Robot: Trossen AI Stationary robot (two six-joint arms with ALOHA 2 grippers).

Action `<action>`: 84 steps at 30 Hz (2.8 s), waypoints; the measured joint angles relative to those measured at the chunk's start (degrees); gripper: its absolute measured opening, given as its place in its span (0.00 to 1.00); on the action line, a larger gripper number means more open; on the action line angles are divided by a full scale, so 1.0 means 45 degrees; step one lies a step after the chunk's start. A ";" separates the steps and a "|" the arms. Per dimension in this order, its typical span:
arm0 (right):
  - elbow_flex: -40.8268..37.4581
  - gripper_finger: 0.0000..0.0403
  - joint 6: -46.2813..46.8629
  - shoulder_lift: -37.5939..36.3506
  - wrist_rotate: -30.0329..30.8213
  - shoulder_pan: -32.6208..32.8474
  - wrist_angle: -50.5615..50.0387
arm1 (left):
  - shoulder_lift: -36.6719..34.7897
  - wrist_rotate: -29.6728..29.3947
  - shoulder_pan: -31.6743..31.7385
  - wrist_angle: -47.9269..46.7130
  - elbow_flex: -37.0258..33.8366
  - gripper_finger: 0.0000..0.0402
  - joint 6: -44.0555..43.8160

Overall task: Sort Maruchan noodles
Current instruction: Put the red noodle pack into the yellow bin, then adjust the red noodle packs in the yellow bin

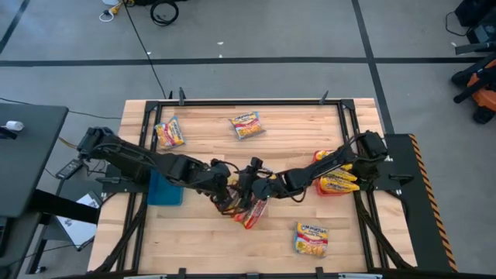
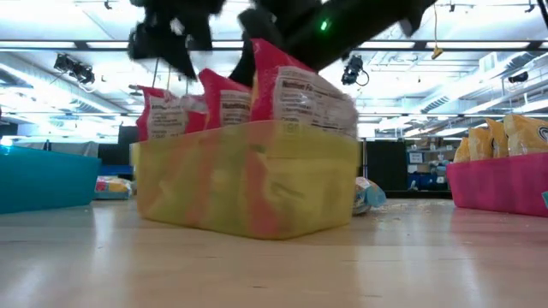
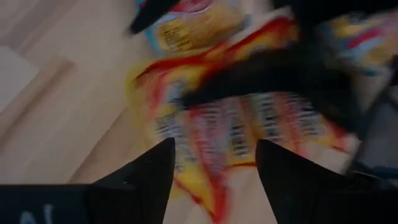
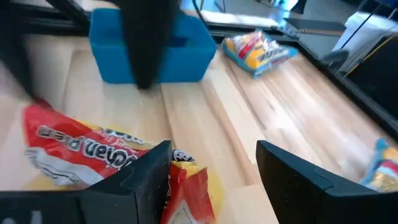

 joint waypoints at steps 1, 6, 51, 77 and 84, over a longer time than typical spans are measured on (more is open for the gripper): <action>0.0006 0.60 0.0100 0.0134 -0.0095 -0.0087 0.0002 | -0.0125 -0.0109 -0.0114 0.0188 0.0174 0.57 0.0035; -0.0007 0.60 0.0202 0.0344 -0.0149 -0.0473 0.0057 | -0.0482 -0.1172 -0.0919 0.0302 0.0466 0.57 0.0625; -0.0042 0.60 0.1746 -0.1915 0.1937 0.2577 -0.3285 | 0.3015 -0.3905 -0.0711 0.0299 0.0698 0.48 0.3227; -0.0028 0.60 0.1780 -0.1913 0.1830 0.2483 -0.3596 | 0.3661 -0.2811 -0.0542 0.0061 0.0427 0.17 0.1647; -0.0028 0.60 0.1770 -0.1912 0.1830 0.2459 -0.3635 | 0.3608 -0.1831 -0.0557 0.0294 0.0466 0.29 0.1951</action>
